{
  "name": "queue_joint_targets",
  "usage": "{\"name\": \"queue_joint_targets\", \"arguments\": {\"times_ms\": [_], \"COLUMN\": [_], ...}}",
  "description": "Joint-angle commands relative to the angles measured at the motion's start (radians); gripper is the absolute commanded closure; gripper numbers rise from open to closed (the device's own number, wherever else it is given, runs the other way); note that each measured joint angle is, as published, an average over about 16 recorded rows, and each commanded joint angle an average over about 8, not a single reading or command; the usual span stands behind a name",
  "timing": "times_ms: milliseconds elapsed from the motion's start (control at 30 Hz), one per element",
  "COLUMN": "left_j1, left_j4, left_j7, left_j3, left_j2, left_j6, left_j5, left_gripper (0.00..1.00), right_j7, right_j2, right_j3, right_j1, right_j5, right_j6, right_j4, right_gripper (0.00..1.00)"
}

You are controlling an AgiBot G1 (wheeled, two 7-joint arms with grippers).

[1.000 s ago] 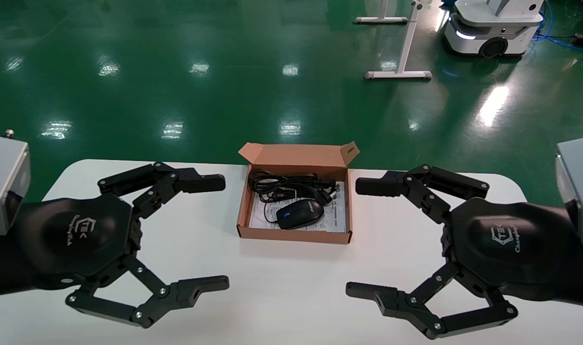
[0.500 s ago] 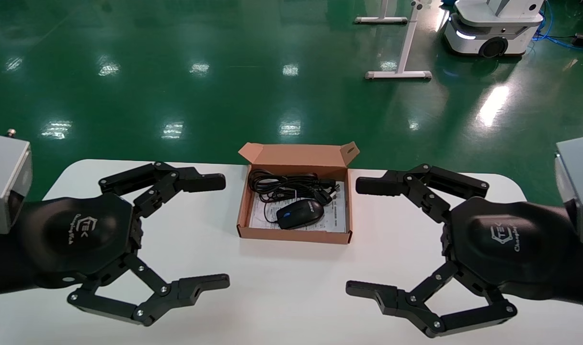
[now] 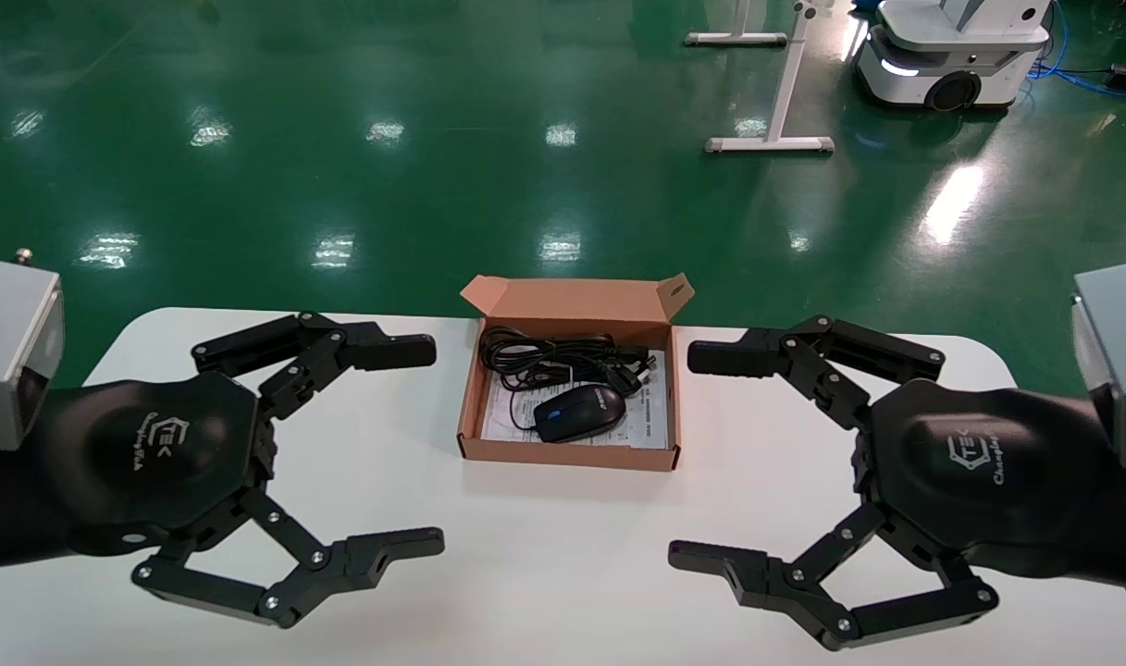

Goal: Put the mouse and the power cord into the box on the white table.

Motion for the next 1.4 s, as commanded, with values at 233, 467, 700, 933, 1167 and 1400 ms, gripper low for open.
{"name": "queue_joint_targets", "arguments": {"times_ms": [233, 467, 700, 933, 1167, 1400], "left_j1": [0.0, 0.0, 0.0, 0.0, 0.0, 0.0], "left_j4": [0.0, 0.001, 0.001, 0.001, 0.001, 0.001], "left_j7": [0.0, 0.0, 0.0, 0.0, 0.0, 0.0], "left_j3": [0.0, 0.0, 0.0, 0.0, 0.0, 0.0], "left_j2": [0.0, 0.0, 0.0, 0.0, 0.0, 0.0], "left_j6": [0.0, 0.0, 0.0, 0.0, 0.0, 0.0], "left_j5": [0.0, 0.0, 0.0, 0.0, 0.0, 0.0], "left_gripper": [0.0, 0.0, 0.0, 0.0, 0.0, 0.0], "right_j7": [0.0, 0.0, 0.0, 0.0, 0.0, 0.0], "right_j2": [0.0, 0.0, 0.0, 0.0, 0.0, 0.0], "right_j3": [0.0, 0.0, 0.0, 0.0, 0.0, 0.0], "right_j1": [0.0, 0.0, 0.0, 0.0, 0.0, 0.0], "right_j5": [0.0, 0.0, 0.0, 0.0, 0.0, 0.0], "right_j6": [0.0, 0.0, 0.0, 0.0, 0.0, 0.0], "right_j4": [0.0, 0.0, 0.0, 0.0, 0.0, 0.0], "right_gripper": [0.0, 0.0, 0.0, 0.0, 0.0, 0.0]}}
